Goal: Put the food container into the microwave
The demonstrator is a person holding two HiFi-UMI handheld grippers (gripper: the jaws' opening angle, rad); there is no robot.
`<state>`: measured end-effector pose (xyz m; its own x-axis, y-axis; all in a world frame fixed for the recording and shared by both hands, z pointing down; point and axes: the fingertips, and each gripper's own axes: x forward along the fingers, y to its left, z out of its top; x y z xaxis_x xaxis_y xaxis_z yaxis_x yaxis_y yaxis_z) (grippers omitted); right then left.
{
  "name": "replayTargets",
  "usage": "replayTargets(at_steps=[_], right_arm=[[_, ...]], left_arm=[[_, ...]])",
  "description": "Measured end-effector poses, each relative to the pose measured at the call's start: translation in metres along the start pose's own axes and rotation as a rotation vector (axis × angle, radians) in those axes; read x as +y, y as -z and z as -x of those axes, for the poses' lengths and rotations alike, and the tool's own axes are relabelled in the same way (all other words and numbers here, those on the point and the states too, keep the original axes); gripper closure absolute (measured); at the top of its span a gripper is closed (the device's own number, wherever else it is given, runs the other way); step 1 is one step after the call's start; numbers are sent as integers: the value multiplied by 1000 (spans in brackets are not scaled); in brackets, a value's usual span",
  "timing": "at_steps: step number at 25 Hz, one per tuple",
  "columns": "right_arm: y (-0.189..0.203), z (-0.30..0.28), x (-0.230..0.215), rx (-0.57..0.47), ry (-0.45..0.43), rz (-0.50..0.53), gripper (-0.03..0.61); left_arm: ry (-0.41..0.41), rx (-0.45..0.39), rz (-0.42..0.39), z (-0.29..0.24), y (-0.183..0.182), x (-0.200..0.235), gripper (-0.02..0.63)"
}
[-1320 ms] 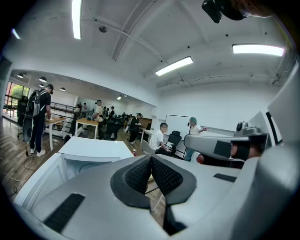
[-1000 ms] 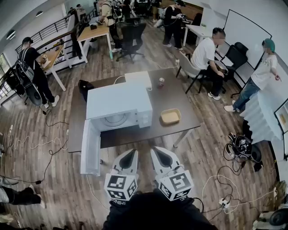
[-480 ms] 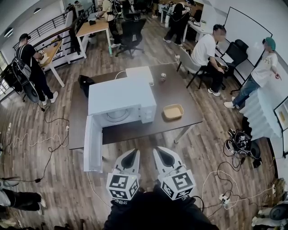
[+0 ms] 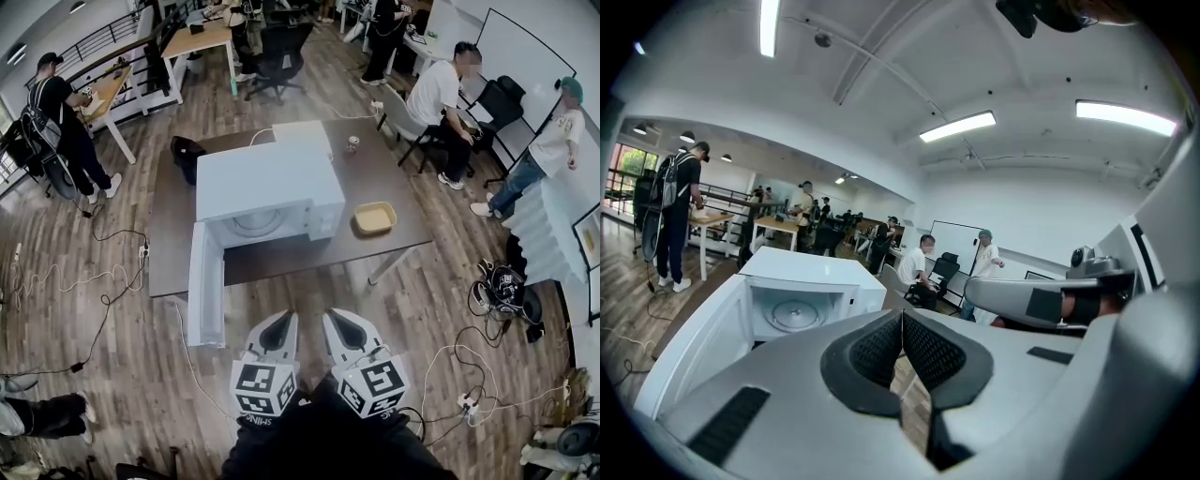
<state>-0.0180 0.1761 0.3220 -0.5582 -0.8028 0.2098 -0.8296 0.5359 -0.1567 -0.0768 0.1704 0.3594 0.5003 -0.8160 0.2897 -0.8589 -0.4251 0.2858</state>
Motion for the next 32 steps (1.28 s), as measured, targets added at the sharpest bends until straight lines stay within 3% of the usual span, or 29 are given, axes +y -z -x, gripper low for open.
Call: replayTargets(at_steps=[7,14,22,32], right_arm=[[7,-13,-1,23,19,-2,557],[6,-36,-42,31,26,-27,555],[-9,-74,-127,35,30,-38,555],[-9,-128,-240,115,-6,-23,555]], left_arm=[[2,23,17,-5,10,14,580],[-4,40,10,-48,6,15,580],[-36,14,4,-137,-22,16,580],[-76,45,5,-261,-35,13,580]])
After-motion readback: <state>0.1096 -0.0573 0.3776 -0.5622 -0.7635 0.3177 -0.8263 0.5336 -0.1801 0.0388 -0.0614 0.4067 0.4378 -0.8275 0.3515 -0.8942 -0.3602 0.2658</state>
